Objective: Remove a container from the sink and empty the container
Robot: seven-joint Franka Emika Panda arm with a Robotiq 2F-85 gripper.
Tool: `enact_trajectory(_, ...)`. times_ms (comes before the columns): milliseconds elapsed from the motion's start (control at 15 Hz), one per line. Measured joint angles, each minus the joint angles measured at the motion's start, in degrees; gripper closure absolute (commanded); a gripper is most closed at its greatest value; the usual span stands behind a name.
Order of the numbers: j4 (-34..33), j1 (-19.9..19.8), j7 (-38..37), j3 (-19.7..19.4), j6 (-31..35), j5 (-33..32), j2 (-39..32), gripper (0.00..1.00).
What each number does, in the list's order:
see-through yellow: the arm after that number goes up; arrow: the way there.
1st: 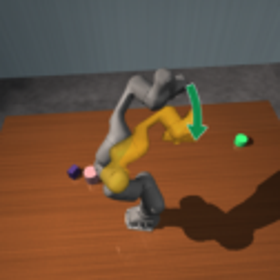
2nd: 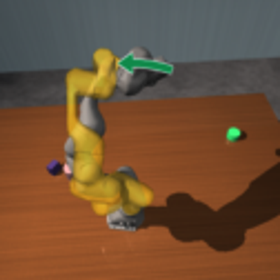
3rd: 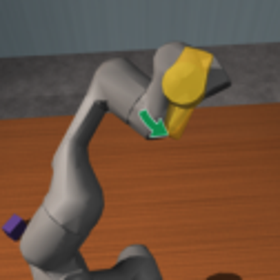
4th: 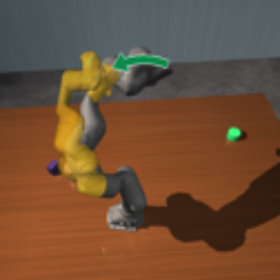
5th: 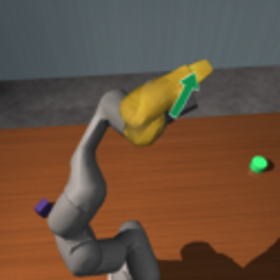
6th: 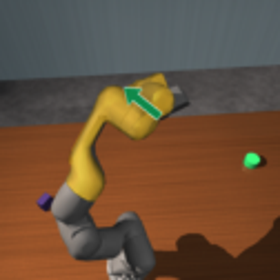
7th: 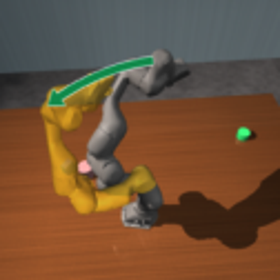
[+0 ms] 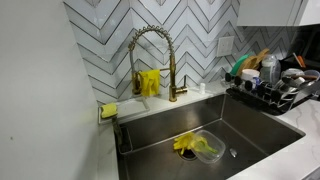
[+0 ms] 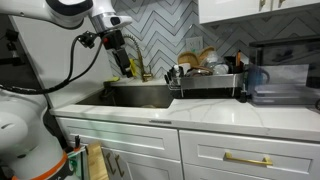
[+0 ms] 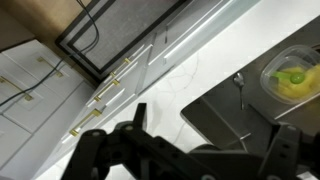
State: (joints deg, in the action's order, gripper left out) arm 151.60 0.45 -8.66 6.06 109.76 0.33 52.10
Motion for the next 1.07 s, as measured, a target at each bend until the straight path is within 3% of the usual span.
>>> enact_trajectory(267, -3.5, 5.3, 1.7, 1.7, 8.7, 5.5, -10.8, 0.0)
enact_trajectory(533, -12.2, 9.8, 2.4, 4.0, 10.4, 7.7, -25.0, 0.0)
enact_trajectory(867, -24.4, 11.3, 0.5, 8.4, 9.9, 7.4, -42.1, 0.0)
enact_trajectory(1067, -25.9, 11.5, 0.4, 8.4, 10.0, 7.3, -44.6, 0.0)
